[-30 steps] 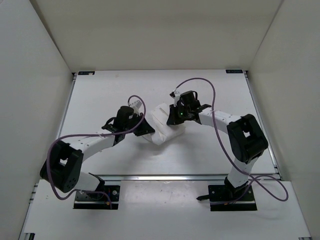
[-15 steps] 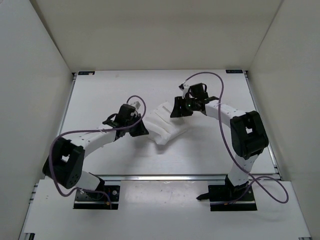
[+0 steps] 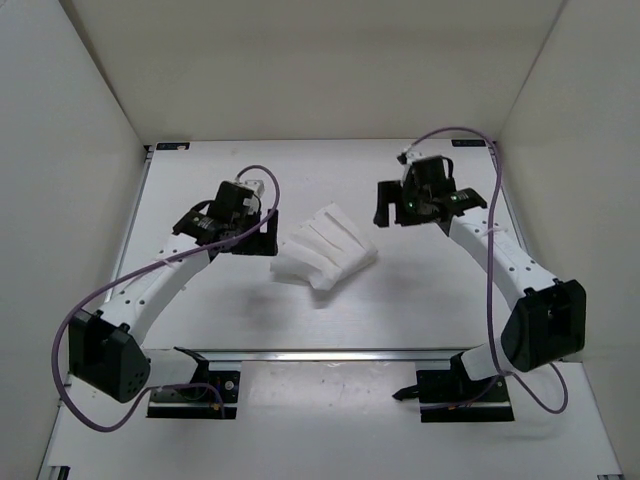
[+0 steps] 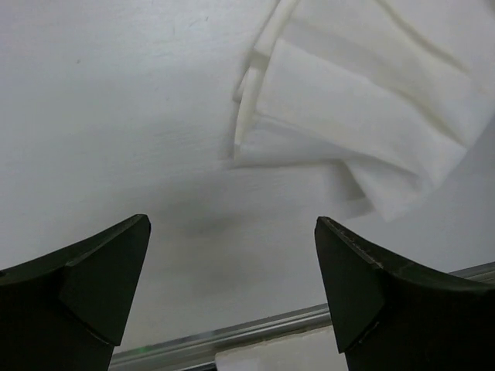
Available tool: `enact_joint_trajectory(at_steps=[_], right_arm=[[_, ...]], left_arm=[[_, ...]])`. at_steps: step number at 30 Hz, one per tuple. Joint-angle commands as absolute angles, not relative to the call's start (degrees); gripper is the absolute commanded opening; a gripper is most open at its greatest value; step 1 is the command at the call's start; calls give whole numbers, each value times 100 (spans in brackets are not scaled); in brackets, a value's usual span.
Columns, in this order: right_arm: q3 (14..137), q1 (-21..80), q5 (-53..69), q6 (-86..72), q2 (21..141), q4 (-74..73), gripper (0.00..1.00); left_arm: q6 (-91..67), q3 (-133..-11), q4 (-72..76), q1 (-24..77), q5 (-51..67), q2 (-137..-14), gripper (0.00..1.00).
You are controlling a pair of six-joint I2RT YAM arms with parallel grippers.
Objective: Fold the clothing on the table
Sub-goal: Fold the skirt
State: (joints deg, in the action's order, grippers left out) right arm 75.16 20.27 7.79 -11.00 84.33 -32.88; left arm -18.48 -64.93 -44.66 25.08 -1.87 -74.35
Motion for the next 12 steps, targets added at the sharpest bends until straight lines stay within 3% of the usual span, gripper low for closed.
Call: enact_joint_trajectory(at_steps=[1, 6, 12], right_arm=[[6568, 1828, 299, -1370, 7930, -3623, 79], [5731, 1319, 940, -1582, 7479, -3322, 79], [5484, 1528, 757, -1635, 7628, -3261, 81]], left_arm=[[-1590, -6233, -5001, 2496, -607, -7103, 99], [-1617, -5802, -5001, 2513, -721, -6786, 98], [-1766, -5669, -5001, 2592, -773, -6785, 99]])
